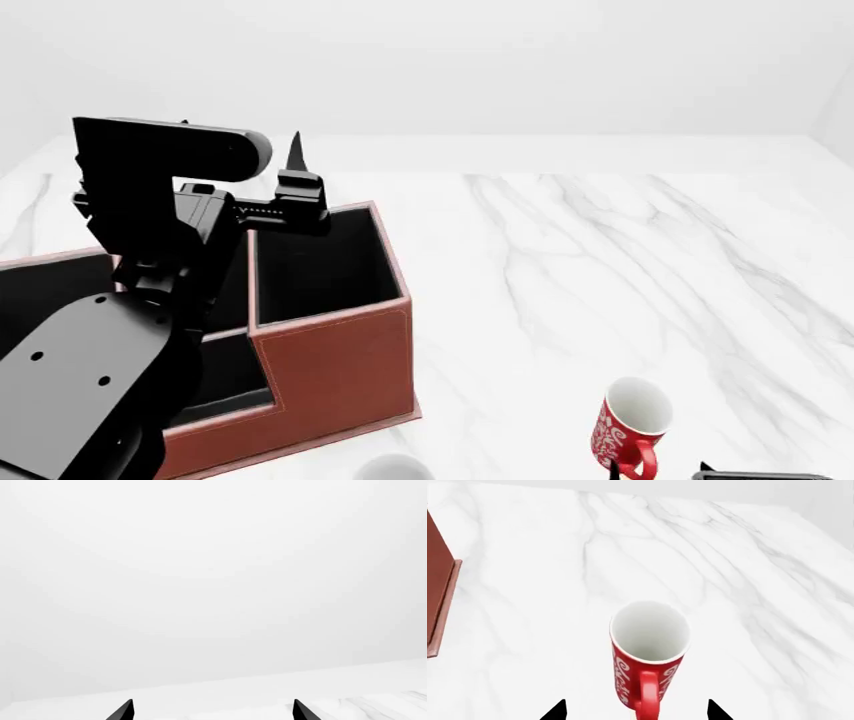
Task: Pick up the red mug and place it to the right of the caddy.
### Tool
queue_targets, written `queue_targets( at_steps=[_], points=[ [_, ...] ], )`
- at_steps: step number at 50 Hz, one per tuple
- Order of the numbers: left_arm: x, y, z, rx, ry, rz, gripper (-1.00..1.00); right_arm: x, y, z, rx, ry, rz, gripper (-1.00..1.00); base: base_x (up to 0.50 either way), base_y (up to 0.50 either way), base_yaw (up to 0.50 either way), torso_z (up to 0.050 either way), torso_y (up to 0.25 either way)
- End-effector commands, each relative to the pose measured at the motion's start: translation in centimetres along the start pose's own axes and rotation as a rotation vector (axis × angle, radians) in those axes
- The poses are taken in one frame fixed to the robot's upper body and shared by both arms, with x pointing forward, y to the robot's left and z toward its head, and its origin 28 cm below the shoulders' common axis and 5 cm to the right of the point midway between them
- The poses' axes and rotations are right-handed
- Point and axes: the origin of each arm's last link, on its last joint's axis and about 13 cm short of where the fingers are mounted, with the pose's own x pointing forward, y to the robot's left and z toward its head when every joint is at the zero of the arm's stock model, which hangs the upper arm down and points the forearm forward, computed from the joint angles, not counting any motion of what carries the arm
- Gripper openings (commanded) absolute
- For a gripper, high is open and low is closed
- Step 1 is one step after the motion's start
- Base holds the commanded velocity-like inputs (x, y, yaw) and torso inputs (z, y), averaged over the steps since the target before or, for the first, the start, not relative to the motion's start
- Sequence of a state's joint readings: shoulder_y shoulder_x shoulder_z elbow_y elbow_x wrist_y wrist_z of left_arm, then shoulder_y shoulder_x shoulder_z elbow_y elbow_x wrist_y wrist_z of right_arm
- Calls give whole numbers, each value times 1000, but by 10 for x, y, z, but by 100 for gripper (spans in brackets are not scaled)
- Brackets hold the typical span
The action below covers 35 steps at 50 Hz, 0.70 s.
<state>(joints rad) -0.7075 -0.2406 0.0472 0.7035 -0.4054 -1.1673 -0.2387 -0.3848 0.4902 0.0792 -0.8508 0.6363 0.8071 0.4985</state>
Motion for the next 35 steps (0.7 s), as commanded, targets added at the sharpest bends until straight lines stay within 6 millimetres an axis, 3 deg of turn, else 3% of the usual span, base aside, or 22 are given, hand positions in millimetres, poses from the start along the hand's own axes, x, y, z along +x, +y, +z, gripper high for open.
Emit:
queue_targets(
  at_steps=[1,35],
  points=[
    [0,0,-1,1,1,-1,100,9,-1,-7,11,44,-11,100,0,0,0,0,0],
    [0,-1,-7,8,14,-5,100,54,-5,-24,46,115,-23,100,0,0,0,0,0]
  ],
)
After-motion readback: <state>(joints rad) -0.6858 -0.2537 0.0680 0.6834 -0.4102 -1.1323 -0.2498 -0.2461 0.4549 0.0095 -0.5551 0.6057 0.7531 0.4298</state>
